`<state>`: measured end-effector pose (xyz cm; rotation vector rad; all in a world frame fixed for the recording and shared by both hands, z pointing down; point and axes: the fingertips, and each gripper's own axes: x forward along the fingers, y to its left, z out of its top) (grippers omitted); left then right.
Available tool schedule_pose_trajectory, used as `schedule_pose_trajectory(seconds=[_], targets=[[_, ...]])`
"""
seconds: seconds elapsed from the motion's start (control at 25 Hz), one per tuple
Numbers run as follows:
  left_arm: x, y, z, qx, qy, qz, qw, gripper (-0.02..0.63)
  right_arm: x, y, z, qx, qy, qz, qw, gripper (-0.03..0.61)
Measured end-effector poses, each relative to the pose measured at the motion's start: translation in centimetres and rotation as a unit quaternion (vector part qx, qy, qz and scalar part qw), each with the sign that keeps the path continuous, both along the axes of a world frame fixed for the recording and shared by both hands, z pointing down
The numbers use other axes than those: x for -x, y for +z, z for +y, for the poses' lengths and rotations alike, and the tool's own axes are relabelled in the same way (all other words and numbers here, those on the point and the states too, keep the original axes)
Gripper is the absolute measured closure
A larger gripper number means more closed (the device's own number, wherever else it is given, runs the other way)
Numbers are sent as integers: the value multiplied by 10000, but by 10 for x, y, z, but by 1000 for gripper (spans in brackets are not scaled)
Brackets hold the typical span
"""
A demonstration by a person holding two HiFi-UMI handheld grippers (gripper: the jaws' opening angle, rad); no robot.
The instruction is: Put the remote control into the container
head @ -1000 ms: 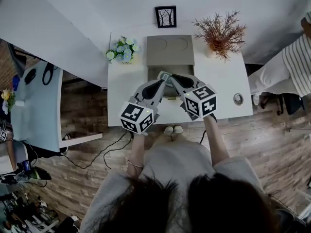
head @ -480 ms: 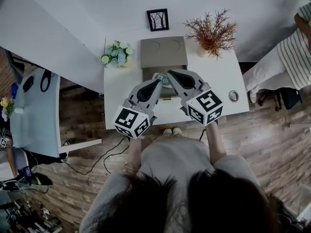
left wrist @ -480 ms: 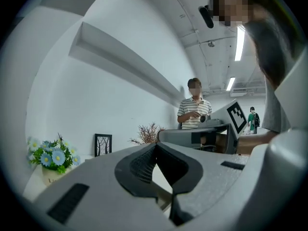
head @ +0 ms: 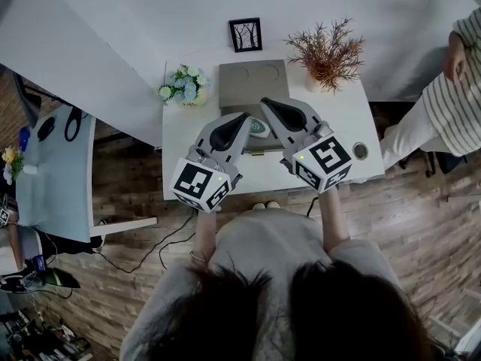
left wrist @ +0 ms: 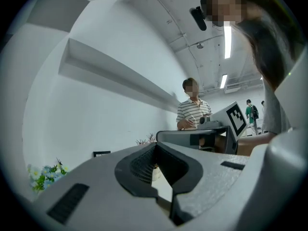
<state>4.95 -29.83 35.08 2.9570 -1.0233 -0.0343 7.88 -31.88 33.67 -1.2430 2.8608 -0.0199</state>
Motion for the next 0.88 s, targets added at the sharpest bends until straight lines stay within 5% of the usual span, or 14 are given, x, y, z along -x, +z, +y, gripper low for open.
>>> schedule_pose_trajectory(seconds=[0.88], targets=[[-13, -9, 11, -209, 93, -89, 9997, 611, -12, -14, 16, -343, 0, -71, 9994, 581]])
